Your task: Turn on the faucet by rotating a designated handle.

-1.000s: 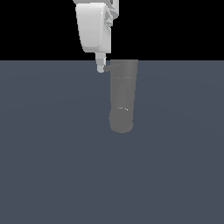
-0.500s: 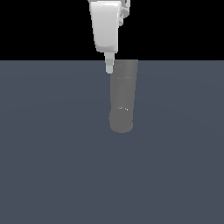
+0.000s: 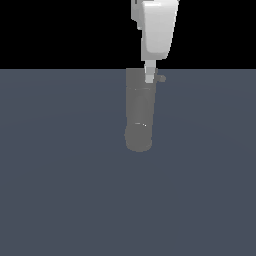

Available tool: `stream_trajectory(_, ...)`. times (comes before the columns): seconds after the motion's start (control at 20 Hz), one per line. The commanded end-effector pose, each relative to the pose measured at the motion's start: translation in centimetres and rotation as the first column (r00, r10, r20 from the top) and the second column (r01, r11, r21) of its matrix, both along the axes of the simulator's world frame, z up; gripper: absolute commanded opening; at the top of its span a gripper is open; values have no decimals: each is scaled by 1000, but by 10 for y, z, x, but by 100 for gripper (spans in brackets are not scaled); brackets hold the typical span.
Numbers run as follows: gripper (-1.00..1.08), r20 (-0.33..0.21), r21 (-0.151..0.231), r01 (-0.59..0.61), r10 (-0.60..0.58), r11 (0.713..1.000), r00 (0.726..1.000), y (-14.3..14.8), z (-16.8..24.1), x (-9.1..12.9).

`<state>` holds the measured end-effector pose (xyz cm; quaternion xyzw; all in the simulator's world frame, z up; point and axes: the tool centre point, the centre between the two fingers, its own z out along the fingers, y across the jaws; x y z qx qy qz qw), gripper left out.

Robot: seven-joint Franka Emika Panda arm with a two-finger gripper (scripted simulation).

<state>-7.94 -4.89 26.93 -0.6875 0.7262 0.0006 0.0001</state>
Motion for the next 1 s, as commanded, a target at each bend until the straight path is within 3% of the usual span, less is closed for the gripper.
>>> stream_trajectory(0.0,-100,1,-1,54,-54,999,999,-37,0,-4)
stream_trajectory(0.05,-100,0,0,2,-2,1000,1000,-5,0,-1)
stream_trajectory(0.95,-100,1,-1,31,-31,1000,1000,-64,0,37)
